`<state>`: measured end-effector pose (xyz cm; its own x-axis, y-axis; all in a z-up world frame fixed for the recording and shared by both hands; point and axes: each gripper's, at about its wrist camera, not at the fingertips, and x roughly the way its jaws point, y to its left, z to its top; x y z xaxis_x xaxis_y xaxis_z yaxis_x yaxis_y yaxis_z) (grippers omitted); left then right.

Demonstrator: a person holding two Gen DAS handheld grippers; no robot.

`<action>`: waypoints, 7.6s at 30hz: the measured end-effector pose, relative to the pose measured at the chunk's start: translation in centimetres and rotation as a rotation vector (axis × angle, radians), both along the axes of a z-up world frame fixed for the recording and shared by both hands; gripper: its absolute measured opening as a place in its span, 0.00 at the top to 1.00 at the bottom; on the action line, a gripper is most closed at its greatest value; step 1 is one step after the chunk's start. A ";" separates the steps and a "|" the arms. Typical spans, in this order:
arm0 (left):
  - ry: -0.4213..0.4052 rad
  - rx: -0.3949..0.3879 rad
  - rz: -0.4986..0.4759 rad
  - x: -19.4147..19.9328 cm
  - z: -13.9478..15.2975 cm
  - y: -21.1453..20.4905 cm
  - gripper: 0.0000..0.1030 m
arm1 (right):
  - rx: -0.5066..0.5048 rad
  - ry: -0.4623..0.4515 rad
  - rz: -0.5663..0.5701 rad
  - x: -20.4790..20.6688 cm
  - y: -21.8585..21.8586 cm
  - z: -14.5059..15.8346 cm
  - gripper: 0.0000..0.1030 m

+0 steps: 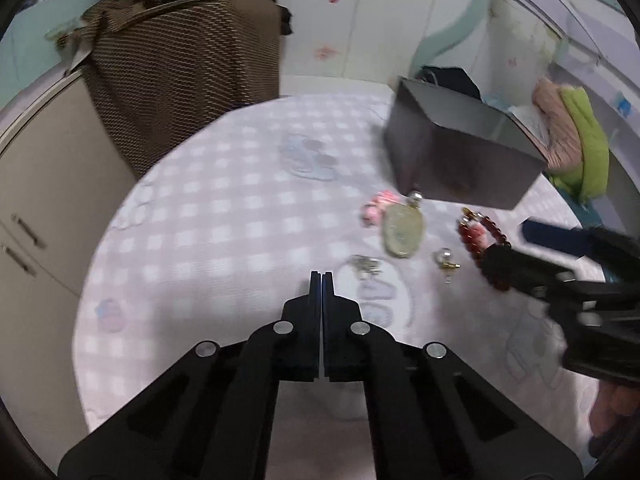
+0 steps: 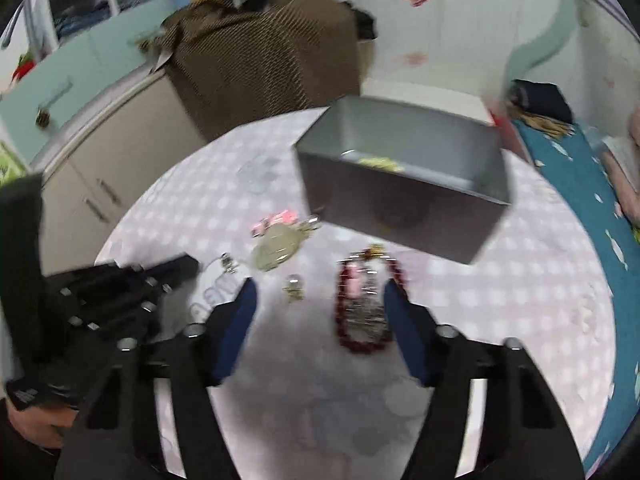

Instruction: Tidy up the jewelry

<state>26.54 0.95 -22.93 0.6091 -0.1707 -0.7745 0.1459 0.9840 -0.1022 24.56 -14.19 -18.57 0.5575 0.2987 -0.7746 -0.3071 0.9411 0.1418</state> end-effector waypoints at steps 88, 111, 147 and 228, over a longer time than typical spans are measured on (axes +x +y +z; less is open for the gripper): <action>-0.098 -0.143 -0.202 11.7 11.2 -9.0 0.30 | 0.198 -0.062 -0.124 8.8 -9.6 7.4 0.69; -0.292 -0.050 -0.042 3.2 14.0 -3.1 0.08 | 0.211 -0.195 -0.244 3.4 -10.8 9.7 0.07; -0.129 -0.003 -0.002 -1.9 4.6 -0.9 0.08 | -0.026 -0.022 0.010 0.8 -2.1 -0.7 0.64; -0.034 -0.086 -0.097 -0.4 3.9 -3.2 0.73 | 0.253 0.066 0.025 1.1 -7.8 -1.0 0.93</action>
<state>26.17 -2.20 -19.01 0.6122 -0.2945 -0.7338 0.2443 0.9531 -0.1787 25.63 -21.97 -19.58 0.4981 0.5005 -0.7081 -0.3117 0.8654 0.3923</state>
